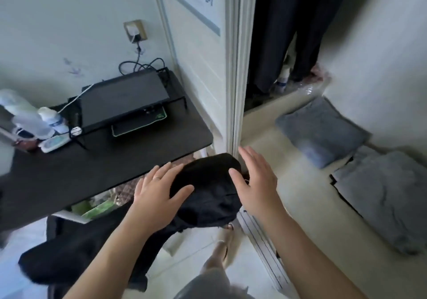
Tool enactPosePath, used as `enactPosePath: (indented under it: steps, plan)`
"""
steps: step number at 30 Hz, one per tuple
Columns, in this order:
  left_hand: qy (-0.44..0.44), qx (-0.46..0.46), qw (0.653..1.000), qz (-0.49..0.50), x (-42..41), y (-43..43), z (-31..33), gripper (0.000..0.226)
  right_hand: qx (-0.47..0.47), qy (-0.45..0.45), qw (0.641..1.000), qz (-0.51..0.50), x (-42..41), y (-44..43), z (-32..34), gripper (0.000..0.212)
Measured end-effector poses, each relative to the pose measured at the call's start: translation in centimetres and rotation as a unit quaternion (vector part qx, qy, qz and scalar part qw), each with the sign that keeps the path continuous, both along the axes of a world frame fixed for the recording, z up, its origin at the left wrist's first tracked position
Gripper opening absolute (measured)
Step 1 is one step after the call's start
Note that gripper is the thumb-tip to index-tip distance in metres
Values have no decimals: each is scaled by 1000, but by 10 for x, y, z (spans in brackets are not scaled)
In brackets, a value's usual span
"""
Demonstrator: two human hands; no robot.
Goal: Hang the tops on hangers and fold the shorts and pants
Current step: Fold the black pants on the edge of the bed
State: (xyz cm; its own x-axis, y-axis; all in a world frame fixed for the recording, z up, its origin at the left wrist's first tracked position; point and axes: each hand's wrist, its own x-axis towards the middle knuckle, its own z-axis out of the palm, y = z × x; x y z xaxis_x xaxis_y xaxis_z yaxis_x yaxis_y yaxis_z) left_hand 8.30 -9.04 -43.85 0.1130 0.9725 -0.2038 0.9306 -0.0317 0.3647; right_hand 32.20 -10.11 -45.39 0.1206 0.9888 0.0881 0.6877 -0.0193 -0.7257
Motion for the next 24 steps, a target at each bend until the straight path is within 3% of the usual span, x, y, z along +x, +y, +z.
enactPosePath:
  steps: [4, 10, 14, 16, 19, 22, 24]
  plan:
    - [38, -3, 994, 100, -61, -51, -1, 69, 41, -1, 997, 63, -46, -3, 12, 53]
    - [63, 19, 964, 258, -120, -104, -10, 65, -5, -34, 985, 170, -106, -6, 7, 49]
    - [39, 33, 931, 363, -143, -117, -15, 74, -34, -112, 959, 257, -146, -4, 3, 47]
    - [-18, 29, 910, 414, -151, -118, -20, 82, -40, -155, 947, 279, -161, -4, 1, 50]
    - [-197, 40, 838, 507, -165, -121, -31, 86, -44, -189, 933, 304, -180, -9, 1, 51]
    - [-294, 77, 764, 569, -182, -129, -43, 59, -40, -207, 923, 323, -197, -17, 3, 50]
    - [-313, 75, 754, 573, -194, -134, -47, 39, -33, -212, 919, 332, -211, -22, 6, 49]
